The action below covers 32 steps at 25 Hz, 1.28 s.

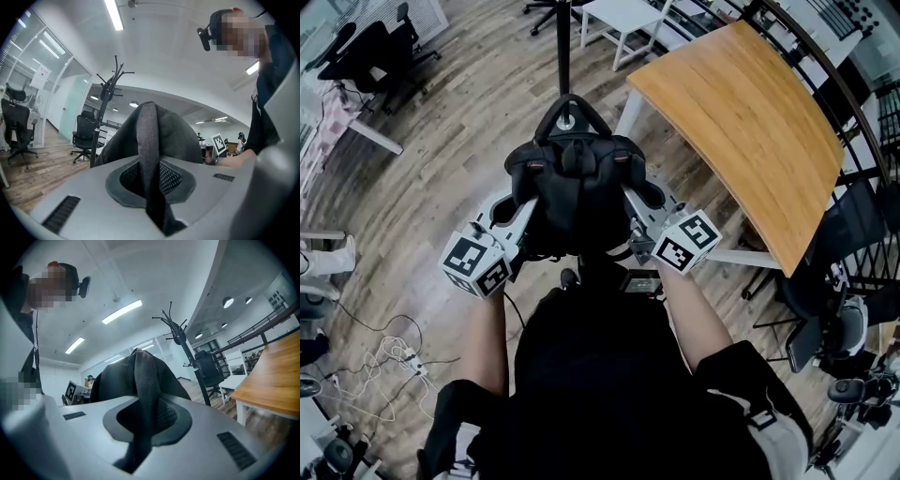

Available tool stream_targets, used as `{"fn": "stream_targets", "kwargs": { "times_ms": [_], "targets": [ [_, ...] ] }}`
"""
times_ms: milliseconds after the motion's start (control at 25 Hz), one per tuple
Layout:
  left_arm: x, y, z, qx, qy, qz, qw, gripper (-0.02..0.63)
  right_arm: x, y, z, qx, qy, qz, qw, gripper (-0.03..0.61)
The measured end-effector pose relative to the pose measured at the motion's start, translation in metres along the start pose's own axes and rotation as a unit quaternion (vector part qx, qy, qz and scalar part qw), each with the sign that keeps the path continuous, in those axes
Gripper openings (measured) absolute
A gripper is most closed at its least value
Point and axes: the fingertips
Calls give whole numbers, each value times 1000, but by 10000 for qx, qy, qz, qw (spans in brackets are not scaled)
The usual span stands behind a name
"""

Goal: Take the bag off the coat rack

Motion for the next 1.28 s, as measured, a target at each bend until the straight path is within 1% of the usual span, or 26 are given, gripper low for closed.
{"fn": "stream_targets", "kwargs": {
  "times_ms": [200,400,560,720,920,1120,1280],
  "targets": [
    [-10,16,25,-3,-102,199,9998,46,21,17,10,142,-58,-71,9999,48],
    [-26,25,31,-53,-121,231,9996,46,24,22,23,188,-61,-36,9998,48],
    [-39,24,19,-56,-195,156,9997,46,15,17,36,155,37,60,9999,48],
    [-45,16,10,-95,-450,58,9989,46,11,6,45,202,-60,389,9990,48],
    [-55,13,1,-101,-518,154,9985,46,6,-5,50,218,51,735,9970,48],
    [-62,12,-2,-136,-480,326,9982,46,3,-13,54,202,21,771,9968,48],
    [-66,12,-4,-90,-390,317,9987,46,1,-12,57,197,89,692,9974,48]
  ]
}}
Point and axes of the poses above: the fingertips, and each gripper's own axes: z backward along the fingers, x to its left, y out of its underside, and after that the axes turned 5 degrees about -y, right-handed
